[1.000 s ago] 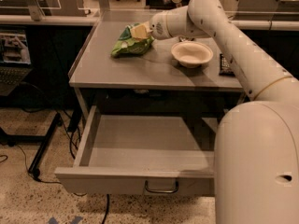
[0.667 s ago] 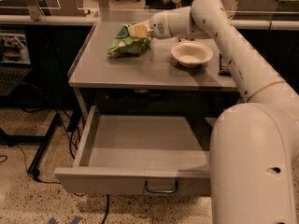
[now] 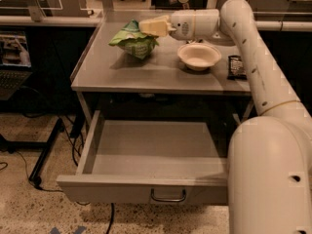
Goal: Place green rice chip bag into top drawer
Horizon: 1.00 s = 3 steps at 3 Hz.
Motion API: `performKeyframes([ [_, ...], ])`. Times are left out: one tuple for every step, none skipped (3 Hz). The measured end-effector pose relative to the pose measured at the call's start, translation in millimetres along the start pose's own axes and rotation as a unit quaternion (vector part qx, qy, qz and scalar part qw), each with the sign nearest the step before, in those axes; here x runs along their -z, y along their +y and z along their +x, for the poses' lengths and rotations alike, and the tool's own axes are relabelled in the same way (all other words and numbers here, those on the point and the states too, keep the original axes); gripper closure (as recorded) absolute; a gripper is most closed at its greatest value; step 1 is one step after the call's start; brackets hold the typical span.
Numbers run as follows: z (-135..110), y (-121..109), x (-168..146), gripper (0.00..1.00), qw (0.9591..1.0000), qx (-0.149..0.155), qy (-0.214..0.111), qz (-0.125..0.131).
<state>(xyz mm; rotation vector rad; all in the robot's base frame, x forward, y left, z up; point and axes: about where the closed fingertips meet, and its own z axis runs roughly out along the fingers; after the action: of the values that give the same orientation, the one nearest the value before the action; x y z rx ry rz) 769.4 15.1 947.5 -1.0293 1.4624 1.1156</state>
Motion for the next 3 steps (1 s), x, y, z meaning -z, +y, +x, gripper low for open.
performKeyframes([
  [-6.1, 15.7, 32.5, 1.00, 0.9997, -0.004, -0.024, -0.002],
  [3.5, 37.9, 62.8, 1.00, 0.9997, -0.019, -0.018, -0.001],
  [14.5, 59.6, 89.6, 1.00, 0.9989, -0.045, -0.007, 0.009],
])
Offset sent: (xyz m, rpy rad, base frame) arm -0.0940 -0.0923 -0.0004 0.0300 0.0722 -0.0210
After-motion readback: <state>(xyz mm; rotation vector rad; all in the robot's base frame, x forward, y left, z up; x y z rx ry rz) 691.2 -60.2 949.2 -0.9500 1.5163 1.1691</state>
